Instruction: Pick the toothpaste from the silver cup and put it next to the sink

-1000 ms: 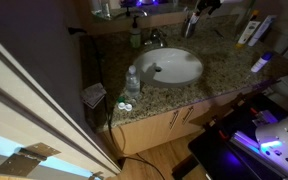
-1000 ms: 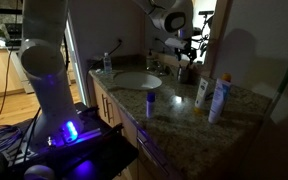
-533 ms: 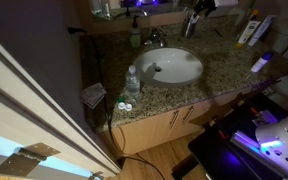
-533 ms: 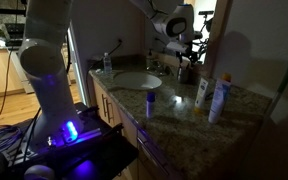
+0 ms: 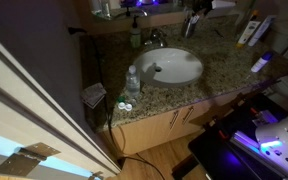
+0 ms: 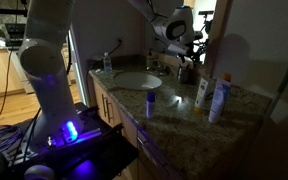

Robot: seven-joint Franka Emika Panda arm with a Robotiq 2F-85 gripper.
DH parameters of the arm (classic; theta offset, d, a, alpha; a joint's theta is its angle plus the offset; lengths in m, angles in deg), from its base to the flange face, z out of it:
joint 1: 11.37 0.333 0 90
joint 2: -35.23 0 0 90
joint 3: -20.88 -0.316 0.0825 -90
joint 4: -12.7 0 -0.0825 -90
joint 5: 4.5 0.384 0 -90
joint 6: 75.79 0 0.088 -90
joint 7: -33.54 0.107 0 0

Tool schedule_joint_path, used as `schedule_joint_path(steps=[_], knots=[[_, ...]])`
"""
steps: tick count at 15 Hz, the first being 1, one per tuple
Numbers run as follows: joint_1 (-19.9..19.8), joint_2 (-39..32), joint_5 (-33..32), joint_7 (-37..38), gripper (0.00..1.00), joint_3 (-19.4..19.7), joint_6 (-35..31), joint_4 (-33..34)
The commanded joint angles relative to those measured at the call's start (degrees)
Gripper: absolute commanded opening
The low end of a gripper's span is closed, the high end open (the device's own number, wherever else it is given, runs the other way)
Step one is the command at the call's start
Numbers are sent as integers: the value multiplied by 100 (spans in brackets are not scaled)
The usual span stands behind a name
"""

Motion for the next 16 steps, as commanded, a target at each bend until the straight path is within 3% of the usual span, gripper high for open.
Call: schedule_joint_path(steps=[1, 11, 16], knots=[[-103, 12, -107, 68, 74, -115, 21, -19], [-233, 127, 82, -150, 4, -370, -74, -159], [-331, 173, 191, -144, 0, -470, 38, -156]])
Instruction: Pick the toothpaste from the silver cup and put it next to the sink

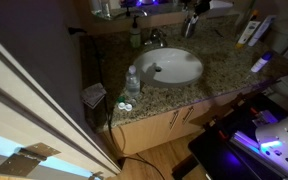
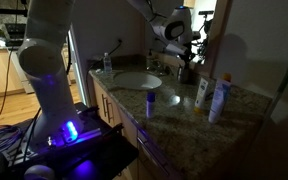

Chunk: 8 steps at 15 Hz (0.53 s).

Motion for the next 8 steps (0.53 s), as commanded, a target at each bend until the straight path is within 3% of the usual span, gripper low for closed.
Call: schedule_joint_path(steps=[1, 8], knots=[[-188, 195, 176, -61, 0, -168, 102, -132], [-266, 1058, 613, 103, 0, -88, 962, -10]])
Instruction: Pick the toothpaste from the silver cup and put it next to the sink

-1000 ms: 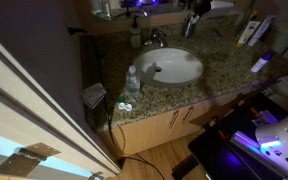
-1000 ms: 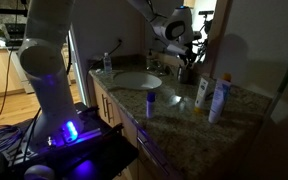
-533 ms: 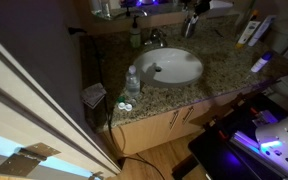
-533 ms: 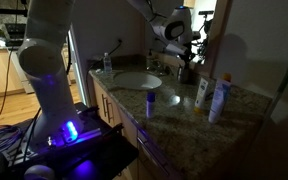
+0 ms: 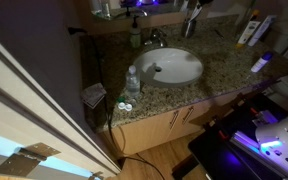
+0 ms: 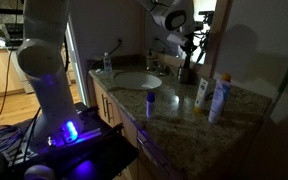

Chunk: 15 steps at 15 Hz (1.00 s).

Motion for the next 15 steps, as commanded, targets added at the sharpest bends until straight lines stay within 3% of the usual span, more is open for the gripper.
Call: schedule_joint_path(steps=[1, 6, 10, 15], knots=[[-112, 737, 222, 69, 0, 31, 759, -44], [-1, 1668, -65, 158, 0, 437, 1734, -76], [22, 2057, -539, 474, 0, 746, 1594, -444], [4, 1952, -1028, 1405, 0, 999, 1224, -1098]])
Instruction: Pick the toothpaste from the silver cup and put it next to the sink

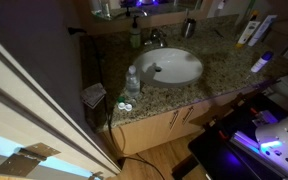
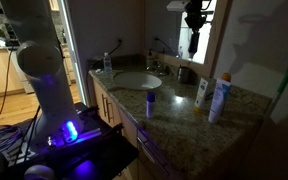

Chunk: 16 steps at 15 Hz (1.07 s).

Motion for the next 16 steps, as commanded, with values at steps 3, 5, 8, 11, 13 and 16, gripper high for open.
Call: schedule_joint_path(steps=[3, 5, 8, 11, 13, 16], knots=[[45, -116, -101, 629, 1, 158, -268, -430], [39, -267, -108, 882, 1, 179, -466, -579], [88, -500, -225, 1165, 0, 168, -1022, -706], [161, -819, -191, 1438, 0, 154, -1951, -816], [255, -1041, -348, 1723, 0, 201, -2379, -842], [389, -1280, -415, 2147, 0, 267, -2584, -787]])
